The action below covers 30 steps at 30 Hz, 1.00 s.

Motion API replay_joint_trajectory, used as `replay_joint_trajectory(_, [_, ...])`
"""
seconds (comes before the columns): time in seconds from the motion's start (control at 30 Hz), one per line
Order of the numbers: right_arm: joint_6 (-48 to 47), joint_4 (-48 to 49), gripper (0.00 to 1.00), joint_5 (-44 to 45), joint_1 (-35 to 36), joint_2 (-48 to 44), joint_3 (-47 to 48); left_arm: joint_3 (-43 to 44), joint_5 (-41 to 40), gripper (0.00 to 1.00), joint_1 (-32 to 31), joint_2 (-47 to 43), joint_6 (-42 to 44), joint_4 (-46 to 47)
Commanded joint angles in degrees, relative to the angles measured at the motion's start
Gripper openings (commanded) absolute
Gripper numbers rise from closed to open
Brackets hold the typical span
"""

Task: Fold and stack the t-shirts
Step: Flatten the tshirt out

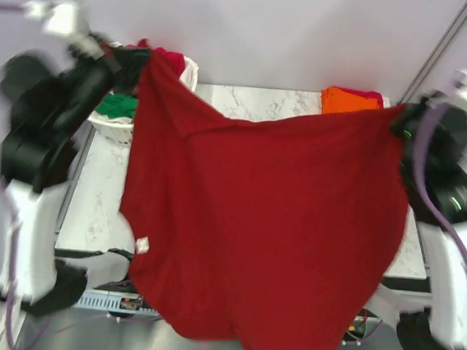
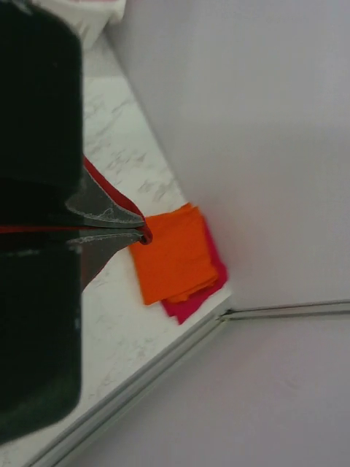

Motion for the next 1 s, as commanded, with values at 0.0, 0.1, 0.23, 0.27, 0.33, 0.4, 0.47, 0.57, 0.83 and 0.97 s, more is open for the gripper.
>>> replay_joint_trajectory(0.0, [2.6,-2.7,0.0,3.3,-2.3,15.1,-5.0,0.5,-6.7,0.02,0.2,22.0,0.8,-3.8])
replay_joint_trajectory(0.1, [6.0,1.9,0.0,-4.4,-9.1,28.5,-6.3,11.4,-7.1,0.02,0.3,36.1,1.1,-5.6])
replay_joint_trajectory(0.23, [6.0,-2.3,0.98,-7.8,-15.3,44.9,3.5,41.8,-4.2,0.73,0.3,64.4,-0.1,-22.0])
replay_joint_trajectory(0.27, [5.4,-2.2,0.98,-7.8,-15.3,46.3,4.6,41.8,-4.5,0.91,0.3,63.8,-1.8,-21.4])
replay_joint_trajectory(0.33, [3.8,-1.1,0.98,-8.5,-15.2,45.7,4.6,32.9,-5.6,0.96,0.3,60.6,-2.7,-18.5])
replay_joint_trajectory(0.4, [3.6,-0.6,0.98,-9.3,-15.3,43.7,3.9,24.1,-6.3,0.99,0.2,55.2,-2.6,-13.1])
replay_joint_trajectory(0.47, [3.9,0.1,0.98,-11.7,-15.3,41.1,2.8,22.5,-6.6,0.99,0.3,52.3,-2.0,-12.6])
replay_joint_trajectory(0.57, [4.3,1.8,0.98,-17.4,-15.0,37.6,0.1,18.6,-7.0,0.98,-0.2,48.6,-0.5,-12.5])
replay_joint_trajectory(0.83, [2.4,14.5,0.98,-39.0,-7.6,33.7,-13.4,-6.5,-12.4,0.89,-5.8,30.6,2.1,-11.3])
replay_joint_trajectory(0.97, [-3.8,15.3,0.96,-41.8,1.6,41.3,-7.1,-32.7,-10.7,0.88,-6.3,18.8,-2.2,-4.0])
